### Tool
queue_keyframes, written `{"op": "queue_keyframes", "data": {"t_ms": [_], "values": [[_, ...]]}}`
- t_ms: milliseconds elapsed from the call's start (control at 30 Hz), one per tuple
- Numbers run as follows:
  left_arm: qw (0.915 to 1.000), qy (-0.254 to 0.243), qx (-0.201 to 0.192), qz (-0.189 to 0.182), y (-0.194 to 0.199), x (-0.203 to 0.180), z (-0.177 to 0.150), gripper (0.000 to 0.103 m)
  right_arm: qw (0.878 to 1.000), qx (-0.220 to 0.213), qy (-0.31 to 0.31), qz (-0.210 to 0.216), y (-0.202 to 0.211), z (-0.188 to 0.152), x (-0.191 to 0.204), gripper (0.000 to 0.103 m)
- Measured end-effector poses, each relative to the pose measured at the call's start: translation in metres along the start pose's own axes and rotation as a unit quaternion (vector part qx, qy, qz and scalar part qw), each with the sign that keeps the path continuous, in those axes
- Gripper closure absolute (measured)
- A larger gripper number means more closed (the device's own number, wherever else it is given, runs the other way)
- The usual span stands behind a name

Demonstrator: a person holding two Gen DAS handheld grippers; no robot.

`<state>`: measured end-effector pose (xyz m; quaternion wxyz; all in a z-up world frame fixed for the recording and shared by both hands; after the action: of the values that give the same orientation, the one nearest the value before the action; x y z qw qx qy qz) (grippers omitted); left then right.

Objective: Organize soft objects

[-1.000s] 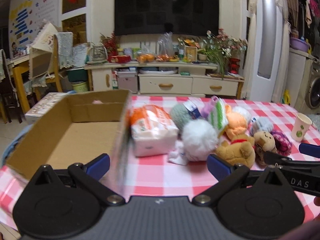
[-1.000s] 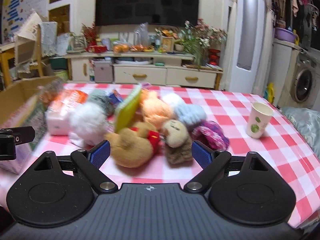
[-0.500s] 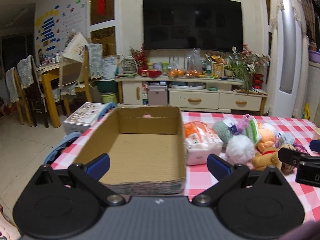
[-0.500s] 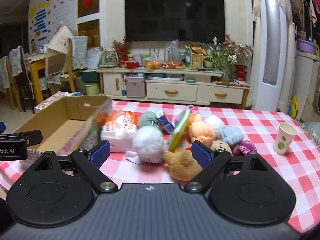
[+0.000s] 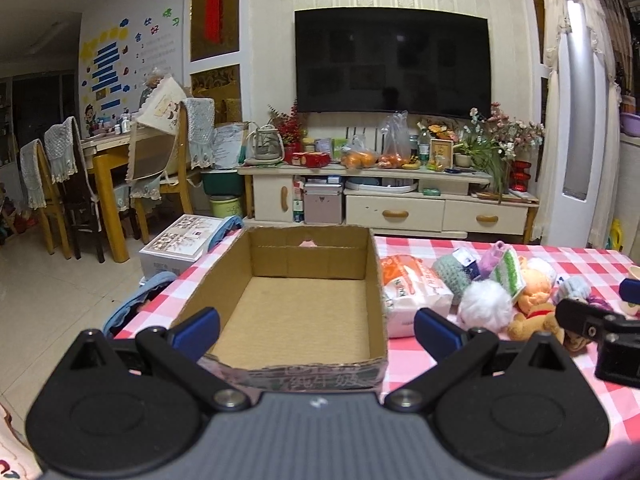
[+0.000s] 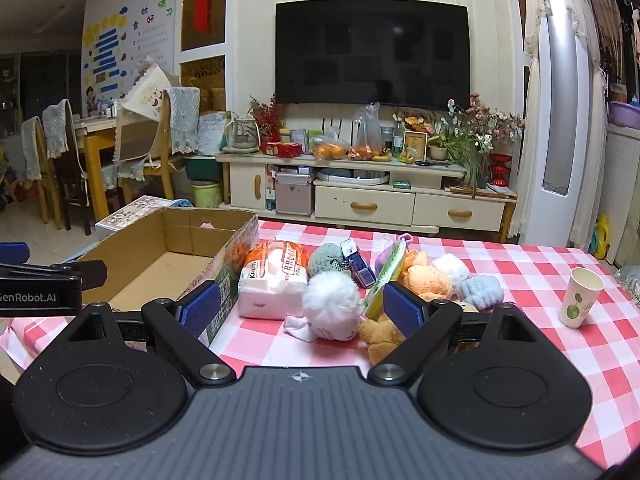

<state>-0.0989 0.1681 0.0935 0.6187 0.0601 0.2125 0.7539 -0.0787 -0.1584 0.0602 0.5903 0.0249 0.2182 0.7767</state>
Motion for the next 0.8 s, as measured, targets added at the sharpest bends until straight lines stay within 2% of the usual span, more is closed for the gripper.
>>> {"op": "queue_keyframes", "data": {"t_ms": [233,400,633,800], "values": [[0.9992,-0.006,0.016,-0.035,-0.003,-0.025,-0.015,0.001,0.999,-0.010,-0.015,-0.030,-0.002,-0.013,-0.017,0.000],[0.9966,-0.037,0.027,-0.068,-0.005,-0.058,-0.029,0.001,0.996,-0.007,-0.022,-0.086,-0.008,-0.031,-0.050,0.000],[0.9869,-0.083,0.058,-0.125,-0.021,-0.111,-0.057,0.001,0.987,0.025,-0.053,-0.152,-0.021,-0.065,-0.110,0.000],[0.9764,-0.127,0.072,-0.159,-0.036,-0.150,-0.075,0.001,0.980,0.057,-0.084,-0.170,-0.032,-0.095,-0.142,0.000]]}}
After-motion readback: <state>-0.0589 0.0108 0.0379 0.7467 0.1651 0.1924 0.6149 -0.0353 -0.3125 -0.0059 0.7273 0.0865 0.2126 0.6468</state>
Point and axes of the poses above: each gripper's, at about its wrist camera, not at the fingertips, and y roughly against the way its jaws point, x to its left, z to its top, the point moved 10 cm from there along -y, roughly the way its jaws point, and after that the axes turned 13 degrees about y, right-handed, at the moved point
